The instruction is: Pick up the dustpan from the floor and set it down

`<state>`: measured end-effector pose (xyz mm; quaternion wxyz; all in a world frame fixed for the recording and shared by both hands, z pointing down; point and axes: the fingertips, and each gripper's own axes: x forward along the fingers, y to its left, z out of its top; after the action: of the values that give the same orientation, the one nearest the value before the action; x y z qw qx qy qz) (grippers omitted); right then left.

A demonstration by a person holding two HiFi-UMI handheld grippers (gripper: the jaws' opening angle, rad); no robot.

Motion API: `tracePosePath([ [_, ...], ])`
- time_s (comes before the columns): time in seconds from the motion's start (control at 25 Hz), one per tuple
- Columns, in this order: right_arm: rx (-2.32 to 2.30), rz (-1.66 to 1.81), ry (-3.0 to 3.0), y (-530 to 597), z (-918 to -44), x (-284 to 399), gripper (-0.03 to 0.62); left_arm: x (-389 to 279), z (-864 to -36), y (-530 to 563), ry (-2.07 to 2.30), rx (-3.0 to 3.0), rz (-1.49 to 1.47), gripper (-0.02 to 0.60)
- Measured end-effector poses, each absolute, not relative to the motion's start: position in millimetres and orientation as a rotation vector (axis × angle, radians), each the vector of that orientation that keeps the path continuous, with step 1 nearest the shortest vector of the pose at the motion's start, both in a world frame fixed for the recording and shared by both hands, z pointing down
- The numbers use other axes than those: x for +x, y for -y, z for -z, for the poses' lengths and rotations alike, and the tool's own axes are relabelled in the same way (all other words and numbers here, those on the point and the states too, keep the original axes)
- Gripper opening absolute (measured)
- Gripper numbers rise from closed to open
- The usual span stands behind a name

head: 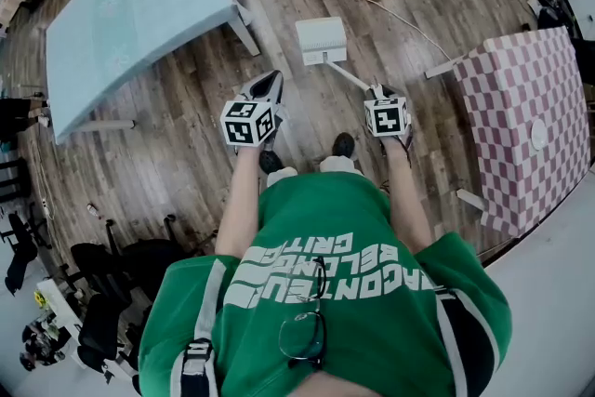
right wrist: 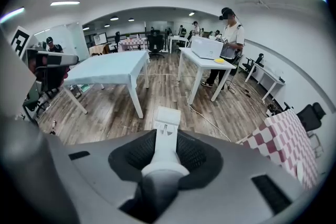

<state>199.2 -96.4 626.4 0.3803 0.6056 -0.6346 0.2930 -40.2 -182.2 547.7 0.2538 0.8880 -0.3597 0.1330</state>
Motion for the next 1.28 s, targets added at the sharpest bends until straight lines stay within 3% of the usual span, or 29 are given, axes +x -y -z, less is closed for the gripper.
tracePosePath([
  [1.28,1.727,-1.053,1.269,-66.2,-691.1,381.6,0.117,212.2,-580.9,113.7,0.404,2.569,-0.565,0.003],
])
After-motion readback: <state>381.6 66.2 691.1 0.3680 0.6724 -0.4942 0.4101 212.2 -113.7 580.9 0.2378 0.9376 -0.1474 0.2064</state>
